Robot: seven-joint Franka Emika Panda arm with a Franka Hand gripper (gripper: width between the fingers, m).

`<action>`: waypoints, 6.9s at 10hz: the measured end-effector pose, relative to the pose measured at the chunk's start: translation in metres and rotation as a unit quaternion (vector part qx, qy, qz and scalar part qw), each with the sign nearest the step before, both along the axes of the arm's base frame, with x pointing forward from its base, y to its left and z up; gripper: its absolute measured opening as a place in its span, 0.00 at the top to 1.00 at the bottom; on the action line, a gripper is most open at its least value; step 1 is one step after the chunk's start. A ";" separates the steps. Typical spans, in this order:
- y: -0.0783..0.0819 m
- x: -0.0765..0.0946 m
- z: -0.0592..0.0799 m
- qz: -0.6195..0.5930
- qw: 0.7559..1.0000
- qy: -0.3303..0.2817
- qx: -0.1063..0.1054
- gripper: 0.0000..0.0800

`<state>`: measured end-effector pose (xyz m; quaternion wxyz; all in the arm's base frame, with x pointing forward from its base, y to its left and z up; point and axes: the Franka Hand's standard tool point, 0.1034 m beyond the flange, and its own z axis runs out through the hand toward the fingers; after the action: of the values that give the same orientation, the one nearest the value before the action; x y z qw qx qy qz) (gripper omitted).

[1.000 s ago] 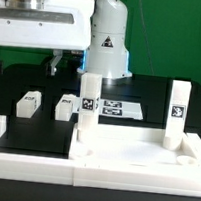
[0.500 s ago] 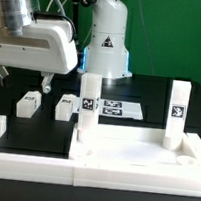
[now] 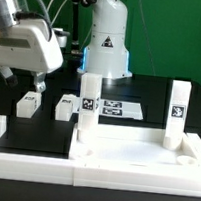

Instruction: Assemble desk

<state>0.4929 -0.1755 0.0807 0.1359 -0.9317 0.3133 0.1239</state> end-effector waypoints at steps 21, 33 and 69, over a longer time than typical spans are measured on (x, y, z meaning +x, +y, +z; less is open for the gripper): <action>0.047 -0.059 -0.050 0.053 0.942 0.267 0.198 0.19; 0.066 -0.077 -0.064 0.083 0.935 0.292 0.182 0.19; 0.202 0.099 0.116 -0.009 0.964 -0.217 -0.152 0.64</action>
Offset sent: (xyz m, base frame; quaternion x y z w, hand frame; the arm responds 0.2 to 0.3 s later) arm 0.0000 0.0000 0.0000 0.0000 -0.1938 0.0000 0.9810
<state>0.5924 0.0269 0.1971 0.0582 -0.9430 0.3000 -0.1315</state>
